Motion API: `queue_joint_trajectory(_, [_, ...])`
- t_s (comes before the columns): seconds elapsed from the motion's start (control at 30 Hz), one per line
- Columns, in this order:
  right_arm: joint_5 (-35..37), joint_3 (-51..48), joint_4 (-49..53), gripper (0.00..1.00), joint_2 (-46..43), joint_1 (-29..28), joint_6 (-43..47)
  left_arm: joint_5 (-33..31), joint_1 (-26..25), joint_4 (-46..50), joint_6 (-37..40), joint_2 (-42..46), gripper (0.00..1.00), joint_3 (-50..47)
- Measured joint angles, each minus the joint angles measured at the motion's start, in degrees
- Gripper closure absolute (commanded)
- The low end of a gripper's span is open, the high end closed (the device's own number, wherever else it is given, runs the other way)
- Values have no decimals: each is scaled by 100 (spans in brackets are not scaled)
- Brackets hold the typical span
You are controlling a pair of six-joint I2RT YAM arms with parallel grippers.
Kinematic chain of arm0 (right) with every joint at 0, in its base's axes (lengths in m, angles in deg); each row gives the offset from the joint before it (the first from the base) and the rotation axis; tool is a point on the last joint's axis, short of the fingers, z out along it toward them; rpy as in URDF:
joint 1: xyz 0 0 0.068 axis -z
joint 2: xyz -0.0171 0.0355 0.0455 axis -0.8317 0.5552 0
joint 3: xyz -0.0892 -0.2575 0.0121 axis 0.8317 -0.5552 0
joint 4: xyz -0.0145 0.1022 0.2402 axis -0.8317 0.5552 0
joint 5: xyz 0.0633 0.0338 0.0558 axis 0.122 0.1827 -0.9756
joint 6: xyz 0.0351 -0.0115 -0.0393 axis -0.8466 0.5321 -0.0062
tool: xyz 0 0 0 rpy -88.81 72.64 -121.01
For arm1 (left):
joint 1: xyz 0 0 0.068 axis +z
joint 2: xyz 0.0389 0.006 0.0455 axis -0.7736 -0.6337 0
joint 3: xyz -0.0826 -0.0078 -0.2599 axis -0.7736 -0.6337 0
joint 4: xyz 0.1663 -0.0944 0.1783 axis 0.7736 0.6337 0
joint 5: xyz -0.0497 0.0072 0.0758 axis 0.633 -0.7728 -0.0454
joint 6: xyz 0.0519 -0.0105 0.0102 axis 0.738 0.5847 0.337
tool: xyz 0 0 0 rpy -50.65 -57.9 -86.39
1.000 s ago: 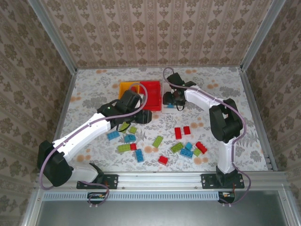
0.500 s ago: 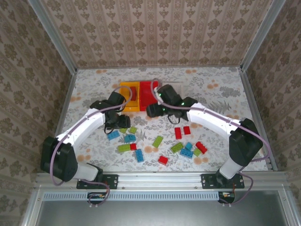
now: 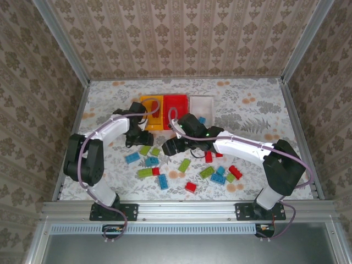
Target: Sort the legos into containers by color
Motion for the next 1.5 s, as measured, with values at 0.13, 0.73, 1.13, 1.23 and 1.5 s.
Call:
queue_joint_trajectory(0.13, [-13,0,-4,27,0,0,2,39,0,-42,103,-197,38,52])
queue_joint_trajectory(0.73, [-13,2,-2,27,2,0,-83,188,-55,-280,160,-610,52,48])
queue_joint_trajectory(1.13, [15,2,-4,30,-24,0,-109,-275,-234,-308,127,-494,74,11])
queue_joint_trajectory(1.23, [129,-177,-166,30,-289,42,-149,-448,-251,-162,92,-299,75,105])
queue_joint_trajectory(1.5, [612,-1287,-1215,29,-1707,960,-831,-570,-1008,76,-382,-24,78,1681])
